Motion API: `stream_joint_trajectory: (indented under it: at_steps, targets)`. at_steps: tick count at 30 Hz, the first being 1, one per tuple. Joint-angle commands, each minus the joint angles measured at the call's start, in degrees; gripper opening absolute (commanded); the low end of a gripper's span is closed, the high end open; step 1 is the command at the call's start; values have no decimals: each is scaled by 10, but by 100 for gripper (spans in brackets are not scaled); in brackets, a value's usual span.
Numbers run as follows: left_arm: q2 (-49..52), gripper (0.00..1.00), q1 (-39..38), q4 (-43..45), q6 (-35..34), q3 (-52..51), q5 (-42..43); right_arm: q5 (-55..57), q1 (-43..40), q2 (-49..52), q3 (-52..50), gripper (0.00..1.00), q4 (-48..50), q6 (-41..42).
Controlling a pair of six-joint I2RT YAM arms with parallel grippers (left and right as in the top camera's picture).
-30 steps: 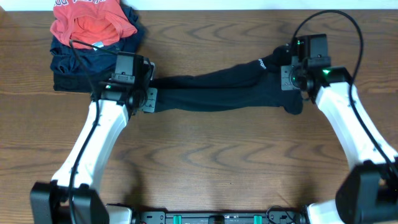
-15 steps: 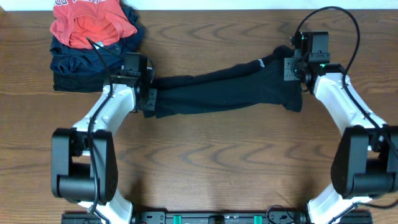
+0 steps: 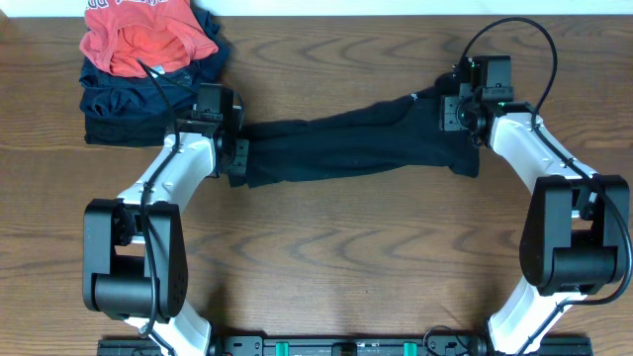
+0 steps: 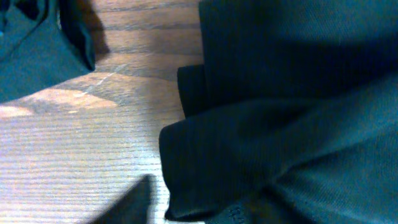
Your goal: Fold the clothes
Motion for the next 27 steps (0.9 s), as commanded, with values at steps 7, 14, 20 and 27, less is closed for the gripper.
stream_joint_trajectory:
  at_steps: [7, 14, 20, 27]
  targets:
    - [-10, 97, 10, -95, -5, 72, 91, -16, 1, -62, 119, 99, -111, 10]
    - [-2, 98, 14, -92, 7, 83, 177, -17, 16, -107, 147, 99, -166, 1]
    - [23, 98, 19, -90, 6, 83, 222, -17, 20, -108, 147, 99, -203, 1]
    - [41, 98, 51, -90, -3, 83, 224, -19, 24, -108, 147, 99, -227, 1]
